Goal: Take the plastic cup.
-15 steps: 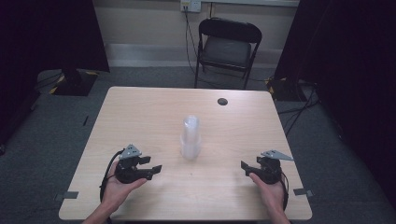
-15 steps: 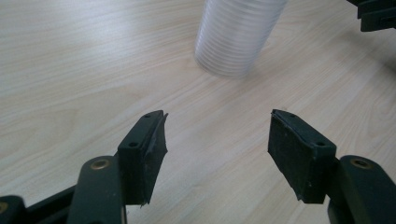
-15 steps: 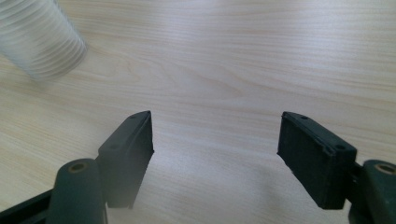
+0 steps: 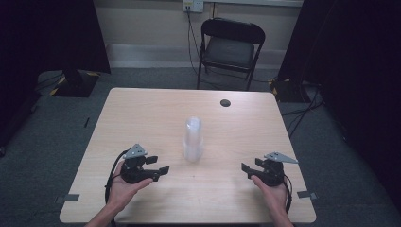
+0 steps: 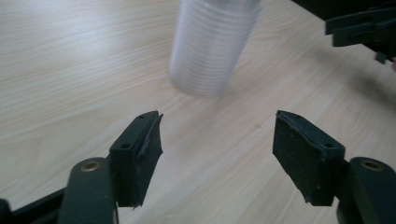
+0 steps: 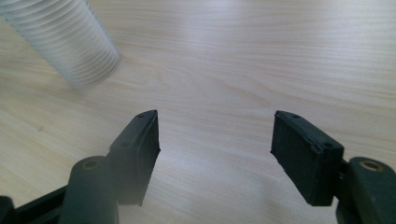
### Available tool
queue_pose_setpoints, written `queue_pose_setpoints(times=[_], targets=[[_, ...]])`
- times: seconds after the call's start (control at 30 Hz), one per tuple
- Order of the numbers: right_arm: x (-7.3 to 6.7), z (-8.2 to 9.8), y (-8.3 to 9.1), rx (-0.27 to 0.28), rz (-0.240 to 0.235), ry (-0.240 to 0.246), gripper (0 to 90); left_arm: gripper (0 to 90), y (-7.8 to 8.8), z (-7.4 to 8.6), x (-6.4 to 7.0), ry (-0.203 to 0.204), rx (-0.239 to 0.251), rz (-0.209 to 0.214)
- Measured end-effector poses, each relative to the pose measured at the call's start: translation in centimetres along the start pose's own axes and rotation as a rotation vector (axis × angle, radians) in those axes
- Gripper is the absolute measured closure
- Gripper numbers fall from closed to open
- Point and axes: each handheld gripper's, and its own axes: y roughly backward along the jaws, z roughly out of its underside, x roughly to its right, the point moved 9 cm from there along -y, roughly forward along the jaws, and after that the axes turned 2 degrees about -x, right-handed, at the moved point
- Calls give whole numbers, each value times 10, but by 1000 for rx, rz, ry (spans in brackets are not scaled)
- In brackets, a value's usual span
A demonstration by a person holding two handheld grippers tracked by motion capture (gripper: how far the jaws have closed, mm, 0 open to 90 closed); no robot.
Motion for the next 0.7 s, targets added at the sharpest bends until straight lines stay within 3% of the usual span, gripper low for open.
queue_pose_setpoints(times=[0.07,0.2,0.33,0.63,0.7], targets=[[-1,1,-1,-9,-6,3,327,314,-2,-3,4,-17,5,4],[-3,1,0,-10,-8,3,333,279,1,-12,9,-14,30,15],[-3,0,4,9,-7,6,322,264,5,-19,10,-71,23,-25],[-3,-3,4,17,-16,9,322,308,4,-42,12,-75,77,-29],[-4,-3,4,18,-10,13,322,309,5,-51,15,-77,107,-22]])
